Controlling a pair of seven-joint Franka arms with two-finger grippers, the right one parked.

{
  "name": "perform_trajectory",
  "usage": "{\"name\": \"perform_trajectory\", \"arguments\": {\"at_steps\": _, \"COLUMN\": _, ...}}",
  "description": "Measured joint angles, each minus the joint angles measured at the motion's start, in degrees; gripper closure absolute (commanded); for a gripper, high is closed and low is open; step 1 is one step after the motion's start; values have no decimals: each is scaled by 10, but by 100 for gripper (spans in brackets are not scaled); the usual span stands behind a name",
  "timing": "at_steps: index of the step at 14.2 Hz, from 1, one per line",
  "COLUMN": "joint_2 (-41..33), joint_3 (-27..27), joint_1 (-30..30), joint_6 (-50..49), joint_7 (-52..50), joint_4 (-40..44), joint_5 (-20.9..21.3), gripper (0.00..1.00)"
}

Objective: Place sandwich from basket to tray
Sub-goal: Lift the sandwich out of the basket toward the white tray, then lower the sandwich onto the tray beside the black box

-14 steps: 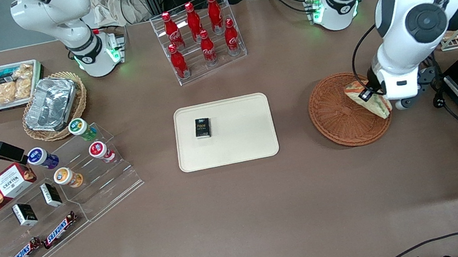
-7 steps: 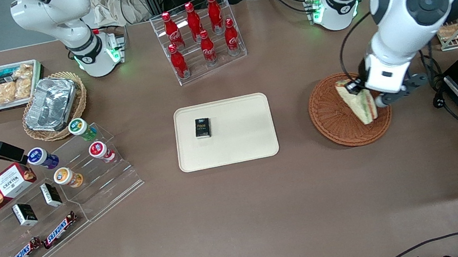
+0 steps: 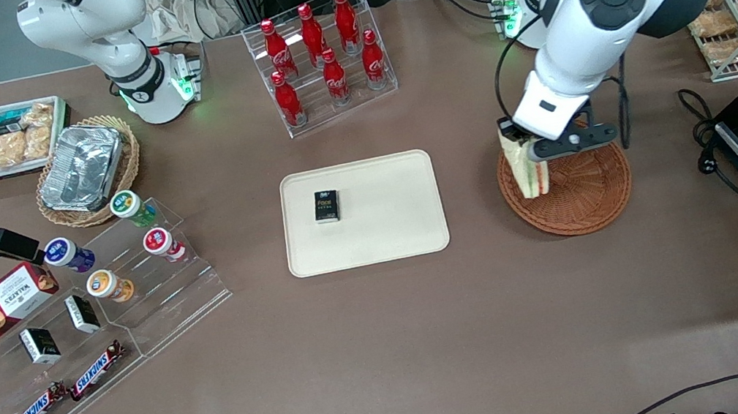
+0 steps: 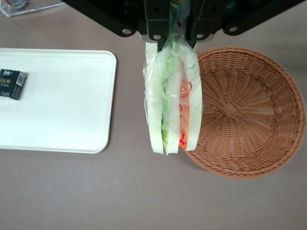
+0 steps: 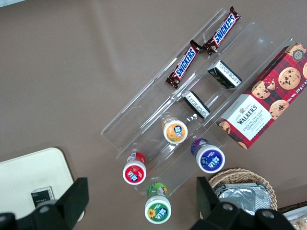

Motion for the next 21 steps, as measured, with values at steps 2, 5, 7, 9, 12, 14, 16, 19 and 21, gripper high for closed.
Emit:
{"name": "perform_trajectory", "arguments": {"at_steps": 2, "joint_2": 13, "joint_3": -12, "joint_1": -12, "joint_6": 6, "joint_7": 2, "joint_4": 5, "joint_5": 5, "gripper": 100}}
{"name": "perform_trajectory", "arguments": {"at_steps": 5, "joint_2": 32, "joint_3": -15, "joint_1": -58, "joint_6": 35, "joint_7": -5, "joint_4": 3, "joint_5": 43, "gripper": 100}}
{"name": "perform_trajectory", "arguments": {"at_steps": 7, "joint_2": 51, "joint_3": -16, "joint_1": -83, "joint_6": 61, "joint_7": -8, "joint_4": 0, "joint_5": 52, "gripper": 100}}
{"name": "perform_trajectory", "arguments": {"at_steps": 9, "joint_2": 76, "joint_3": -16, "joint_1": -103, "joint_6": 104, "joint_7": -8, "joint_4": -11, "joint_5": 55, "gripper": 100}}
{"name": "perform_trajectory", "arguments": {"at_steps": 12, "joint_2": 114, "joint_3": -16, "joint_1": -130, "joint_6": 193, "joint_7": -31, "joint_4": -48, "joint_5": 80, "gripper": 100}}
{"name": "perform_trajectory", "arguments": {"at_steps": 14, "joint_2": 146, "joint_3": -15, "joint_1": -144, "joint_6": 236, "joint_7": -61, "joint_4": -61, "joint_5": 107, "gripper": 100}}
{"name": "perform_trajectory", "arguments": {"at_steps": 16, "joint_2": 180, "joint_3": -9, "joint_1": -167, "joint_6": 274, "joint_7": -118, "joint_4": -63, "joint_5": 142, "gripper": 100}}
{"name": "perform_trajectory", "arguments": {"at_steps": 19, "joint_2": 221, "joint_3": -3, "joint_1": -187, "joint_6": 317, "joint_7": -181, "joint_4": -62, "joint_5": 183, "gripper": 100}}
{"name": "perform_trajectory", "arguments": {"at_steps": 21, "joint_2": 244, "joint_3": -2, "joint_1": -188, "joint_6": 336, "joint_7": -186, "joint_4": -62, "joint_5": 189, "gripper": 100}}
